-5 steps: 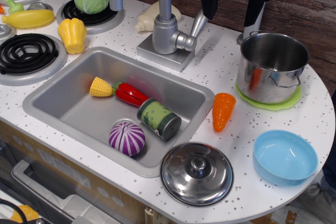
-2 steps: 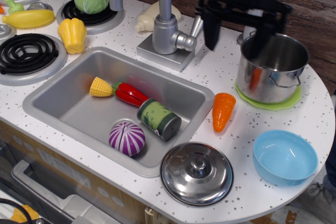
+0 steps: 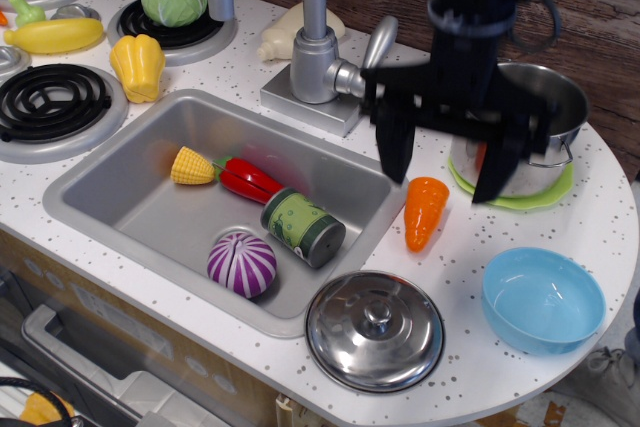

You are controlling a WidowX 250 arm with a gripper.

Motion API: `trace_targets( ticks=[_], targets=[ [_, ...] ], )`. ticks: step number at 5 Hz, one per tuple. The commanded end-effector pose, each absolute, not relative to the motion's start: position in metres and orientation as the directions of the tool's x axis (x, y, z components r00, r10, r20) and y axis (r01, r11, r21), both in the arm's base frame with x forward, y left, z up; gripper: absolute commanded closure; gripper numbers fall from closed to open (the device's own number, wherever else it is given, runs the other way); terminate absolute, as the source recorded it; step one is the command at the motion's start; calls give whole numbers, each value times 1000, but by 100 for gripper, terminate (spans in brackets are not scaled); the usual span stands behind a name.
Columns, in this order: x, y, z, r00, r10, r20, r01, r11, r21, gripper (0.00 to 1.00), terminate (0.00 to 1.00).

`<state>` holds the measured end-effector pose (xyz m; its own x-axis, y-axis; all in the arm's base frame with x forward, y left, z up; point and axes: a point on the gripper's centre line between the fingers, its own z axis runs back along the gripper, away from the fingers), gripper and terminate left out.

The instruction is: Put lid on pot or pan

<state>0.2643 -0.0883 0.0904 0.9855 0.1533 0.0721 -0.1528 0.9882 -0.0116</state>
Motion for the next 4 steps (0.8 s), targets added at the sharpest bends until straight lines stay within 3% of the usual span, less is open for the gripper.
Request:
trace_targets(
  ticks=[1,4],
  targets=[
    [243,-97,82,977,132,167,-129,991,-28,0,0],
    [237,-85,36,977,79,198,-66,995,-72,0,0]
  ],
)
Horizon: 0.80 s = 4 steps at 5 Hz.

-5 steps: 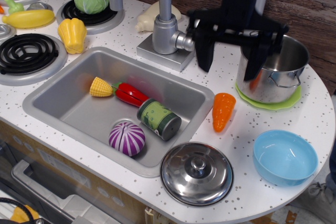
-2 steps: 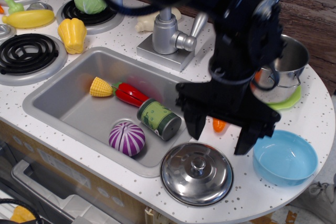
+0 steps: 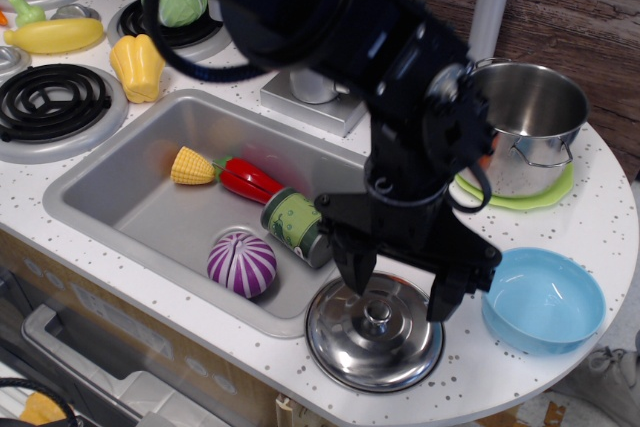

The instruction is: Put lid on pot or pan

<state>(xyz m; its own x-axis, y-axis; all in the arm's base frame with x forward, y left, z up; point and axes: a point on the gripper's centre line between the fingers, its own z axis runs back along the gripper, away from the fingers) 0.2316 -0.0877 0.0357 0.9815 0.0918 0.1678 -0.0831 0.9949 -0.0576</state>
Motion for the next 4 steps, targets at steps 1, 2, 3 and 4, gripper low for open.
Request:
trace_targets(
  ticks=[1,2,3,4],
  targets=[
    [238,-82,29,977,75,198,-61,995,-72,0,0],
    [237,-79,25,978,82,190,-70,995,-70,0,0],
    [234,-76,24,980,80,180,-70,996,-63,0,0],
    [230,-75,21,980,82,180,-72,995,-66,0,0]
  ],
)
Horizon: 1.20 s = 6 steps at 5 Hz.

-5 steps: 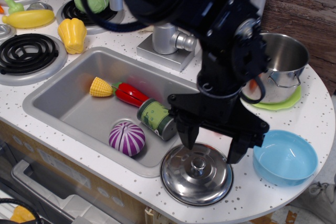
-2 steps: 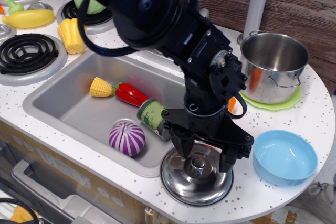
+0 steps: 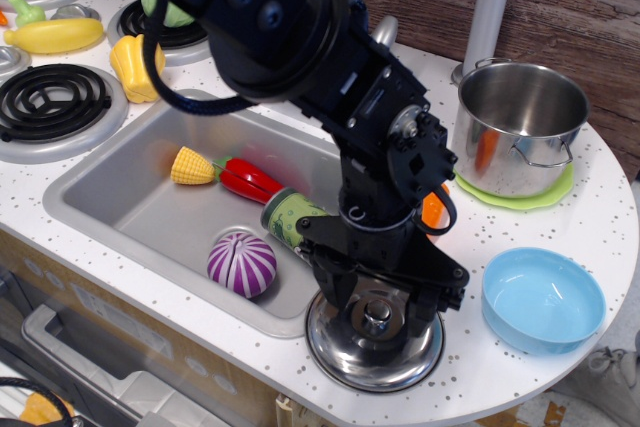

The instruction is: Put lid on pot or pan

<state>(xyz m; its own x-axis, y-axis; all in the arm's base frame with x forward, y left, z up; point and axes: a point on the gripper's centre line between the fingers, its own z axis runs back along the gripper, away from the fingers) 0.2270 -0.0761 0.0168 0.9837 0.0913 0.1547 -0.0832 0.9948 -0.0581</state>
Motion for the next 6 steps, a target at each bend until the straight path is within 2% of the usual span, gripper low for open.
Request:
trace_targets(
  ticks=[1,2,3,4,5,6],
  targets=[
    [232,-75,12,977,104,187,-91,993,-79,100,0],
    [236,-77,4,974,118,193,-103,991,-87,100,0],
    [235,-77,5,974,118,193,-105,991,-77,100,0],
    [236,-76,22,980,101,170,-95,994,-45,100,0],
    [244,-72,70,990,84,116,-88,996,33,100,0],
    [262,-77,116,989,88,120,-99,990,97,100,0]
  ],
)
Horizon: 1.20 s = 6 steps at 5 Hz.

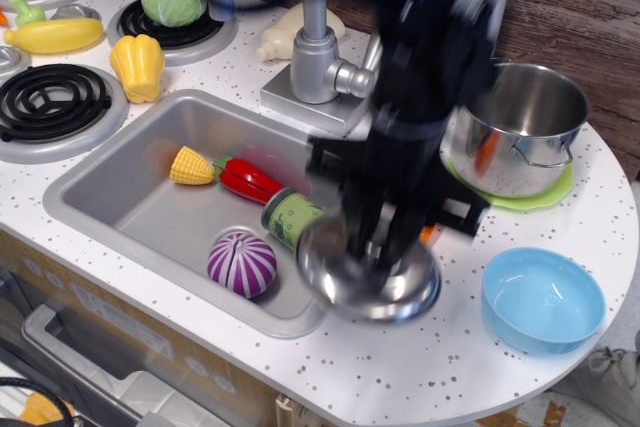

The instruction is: Put lid on pot or pan

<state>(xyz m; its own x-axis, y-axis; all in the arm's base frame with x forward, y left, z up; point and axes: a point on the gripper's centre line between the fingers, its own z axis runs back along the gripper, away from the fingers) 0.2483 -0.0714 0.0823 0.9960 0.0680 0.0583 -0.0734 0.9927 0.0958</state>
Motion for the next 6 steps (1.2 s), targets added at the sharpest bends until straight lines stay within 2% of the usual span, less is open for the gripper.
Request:
trace_targets(
  ticks=[1,2,3,4,5,6],
  targets=[
    [299,-88,144,981,78,176,-92,993,71,100,0],
    [348,-97,156,973,46,227,-60,997,55,100,0],
    [397,-102,156,966,16,257,-31,998,53,100,0],
    [427,-107,147,963,-2,270,-9,999,38,100,0],
    [438,-108,136,962,-9,272,7,1000,11,100,0],
    [434,-106,132,964,-8,267,5,1000,10,100,0]
  ],
)
